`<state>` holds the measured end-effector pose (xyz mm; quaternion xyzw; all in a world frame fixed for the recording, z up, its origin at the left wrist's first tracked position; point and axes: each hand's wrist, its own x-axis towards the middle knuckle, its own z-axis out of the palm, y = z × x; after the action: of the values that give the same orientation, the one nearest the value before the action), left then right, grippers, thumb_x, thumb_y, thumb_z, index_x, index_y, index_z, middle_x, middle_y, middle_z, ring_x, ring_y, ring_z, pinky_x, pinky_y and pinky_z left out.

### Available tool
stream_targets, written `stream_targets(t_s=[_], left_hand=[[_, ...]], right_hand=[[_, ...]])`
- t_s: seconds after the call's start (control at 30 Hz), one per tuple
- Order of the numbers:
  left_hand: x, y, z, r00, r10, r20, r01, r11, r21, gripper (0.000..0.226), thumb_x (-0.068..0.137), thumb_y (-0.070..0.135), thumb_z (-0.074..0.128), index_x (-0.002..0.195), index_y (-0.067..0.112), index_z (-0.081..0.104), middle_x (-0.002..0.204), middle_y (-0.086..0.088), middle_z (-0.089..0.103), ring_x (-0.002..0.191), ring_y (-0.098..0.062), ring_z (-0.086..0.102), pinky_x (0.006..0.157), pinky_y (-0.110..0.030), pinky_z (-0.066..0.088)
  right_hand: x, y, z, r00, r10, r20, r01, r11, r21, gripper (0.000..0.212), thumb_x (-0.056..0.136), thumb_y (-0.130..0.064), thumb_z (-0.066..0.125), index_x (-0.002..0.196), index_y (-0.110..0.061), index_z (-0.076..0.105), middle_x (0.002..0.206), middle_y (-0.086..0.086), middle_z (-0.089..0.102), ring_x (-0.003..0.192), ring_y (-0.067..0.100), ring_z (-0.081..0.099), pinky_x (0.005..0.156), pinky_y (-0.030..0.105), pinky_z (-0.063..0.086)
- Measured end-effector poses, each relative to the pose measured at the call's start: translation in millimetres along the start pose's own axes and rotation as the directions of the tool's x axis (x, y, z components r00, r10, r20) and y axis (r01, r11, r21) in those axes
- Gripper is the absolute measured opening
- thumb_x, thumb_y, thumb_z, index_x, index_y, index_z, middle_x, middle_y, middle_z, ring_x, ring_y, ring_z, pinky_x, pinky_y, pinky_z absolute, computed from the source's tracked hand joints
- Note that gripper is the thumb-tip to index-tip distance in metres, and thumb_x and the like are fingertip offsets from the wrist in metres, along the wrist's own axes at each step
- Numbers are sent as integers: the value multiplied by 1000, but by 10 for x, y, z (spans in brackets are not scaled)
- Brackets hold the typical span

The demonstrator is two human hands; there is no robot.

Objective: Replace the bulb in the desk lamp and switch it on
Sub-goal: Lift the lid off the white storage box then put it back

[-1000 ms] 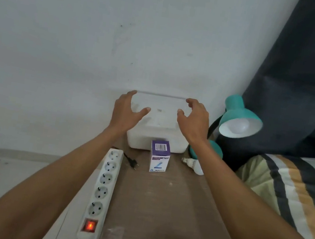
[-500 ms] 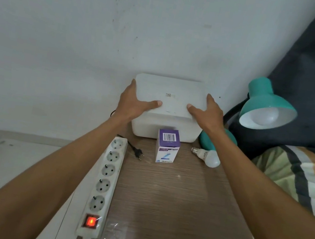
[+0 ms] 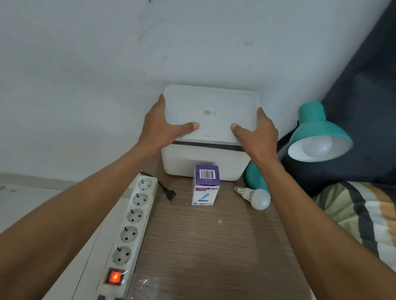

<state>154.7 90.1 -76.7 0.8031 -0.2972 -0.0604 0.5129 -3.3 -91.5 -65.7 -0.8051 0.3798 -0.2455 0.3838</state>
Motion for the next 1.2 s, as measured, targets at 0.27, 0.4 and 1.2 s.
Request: stream_targets(t_s=[0.27, 0.4, 1.2], left_hand=[[-564, 228, -292, 999, 26, -29, -25, 999, 43, 95, 65, 61, 90, 138, 18, 46, 132, 1, 58, 122, -20, 55, 101, -39, 50], [-1054, 315, -369, 999, 28, -31, -26, 999, 47, 89, 69, 53, 91, 137, 18, 45, 126, 5, 53, 116, -17, 52, 94, -33, 47], [-3122, -657, 342, 948, -278, 158, 232, 938, 258, 124, 73, 60, 85, 163, 15, 12, 167, -3, 28, 153, -27, 30, 123, -45, 29]], right_hand=[[-619, -160, -238, 999, -40, -22, 40, 999, 5, 91, 87, -43, 72, 158, -9, 26, 157, 11, 40, 144, 28, 38, 117, 40, 34], [-1084, -129, -359, 998, -44, -38, 44, 999, -10, 86, 79, -50, 71, 149, -10, 40, 142, 10, 53, 130, 28, 50, 106, 45, 47], [-3051, 1358, -103, 970, 226, 87, -210, 964, -164, 84, 92, -47, 67, 158, -15, 23, 161, 11, 33, 146, 33, 34, 117, 46, 33]])
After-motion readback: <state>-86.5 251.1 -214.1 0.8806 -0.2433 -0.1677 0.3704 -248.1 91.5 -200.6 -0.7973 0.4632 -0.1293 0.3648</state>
